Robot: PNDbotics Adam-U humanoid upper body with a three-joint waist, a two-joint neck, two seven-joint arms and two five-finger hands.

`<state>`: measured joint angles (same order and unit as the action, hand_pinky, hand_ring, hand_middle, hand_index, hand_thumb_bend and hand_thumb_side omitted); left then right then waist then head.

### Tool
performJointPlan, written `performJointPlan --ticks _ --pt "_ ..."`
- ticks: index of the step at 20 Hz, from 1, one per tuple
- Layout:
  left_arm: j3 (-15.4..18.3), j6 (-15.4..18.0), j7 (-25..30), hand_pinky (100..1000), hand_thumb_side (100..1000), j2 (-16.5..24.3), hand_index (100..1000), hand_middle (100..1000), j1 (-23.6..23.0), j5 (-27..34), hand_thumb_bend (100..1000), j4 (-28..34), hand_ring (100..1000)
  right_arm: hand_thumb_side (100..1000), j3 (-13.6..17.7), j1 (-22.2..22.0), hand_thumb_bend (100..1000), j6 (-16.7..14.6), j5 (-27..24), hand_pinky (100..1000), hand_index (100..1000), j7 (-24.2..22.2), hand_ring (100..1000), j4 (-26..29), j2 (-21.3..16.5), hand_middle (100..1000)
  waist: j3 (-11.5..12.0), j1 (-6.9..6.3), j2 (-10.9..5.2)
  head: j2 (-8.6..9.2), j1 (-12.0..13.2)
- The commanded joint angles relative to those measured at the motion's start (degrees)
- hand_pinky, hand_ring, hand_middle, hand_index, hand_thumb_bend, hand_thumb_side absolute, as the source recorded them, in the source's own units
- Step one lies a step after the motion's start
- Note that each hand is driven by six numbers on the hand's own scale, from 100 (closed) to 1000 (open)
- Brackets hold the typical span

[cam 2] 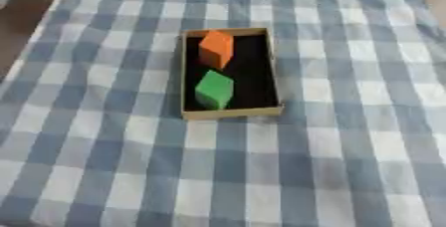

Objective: Pick up objects on the table and place them in the box.

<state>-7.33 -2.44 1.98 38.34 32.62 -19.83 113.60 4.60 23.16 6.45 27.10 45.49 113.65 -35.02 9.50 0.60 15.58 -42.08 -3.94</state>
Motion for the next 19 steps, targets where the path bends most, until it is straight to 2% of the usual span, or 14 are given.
performJointPlan --ticks 1,5,10,15,19 --pt "2.92 1.43 -5.97 709 712 4.07 854 697 -2.88 6.29 142 0.99 750 1000 0.87 0.5 100 -0.22 0.32 777 781 0.12 761 0.94 -0.72 751 0.31 0.17 -1.2 0.17 -0.38" --pt "5.64 3.75 -11.69 709 709 5.4 851 693 -8.51 12.85 132 1.0 746 1000 0.96 0.54 100 -0.04 0.37 777 781 0.16 761 0.94 -0.54 751 0.72 0.87 -1.04 0.15 -0.43" --pt "8.17 7.17 -13.76 697 742 6.23 854 690 -13.9 14.19 134 1.0 735 1000 1.07 0.41 100 0.45 0.41 775 781 0.05 760 0.94 -0.49 752 1.2 1.64 -0.26 0.6 -0.3" --pt "9.81 9.39 -14.03 693 727 6.39 852 687 -15.51 16.07 138 1.0 733 1000 0.71 1.05 100 0.52 -0.03 774 780 -0.5 758 0.94 0.63 750 1.97 2.23 0.37 0.52 -0.98" --pt "10.86 11.46 -15.89 696 700 7.01 851 688 -15.93 16.38 160 1.0 735 1000 0.6 1.31 100 0.47 0.03 775 780 -0.78 759 0.94 1.0 750 0.41 2.13 0.5 0.85 -2.23"
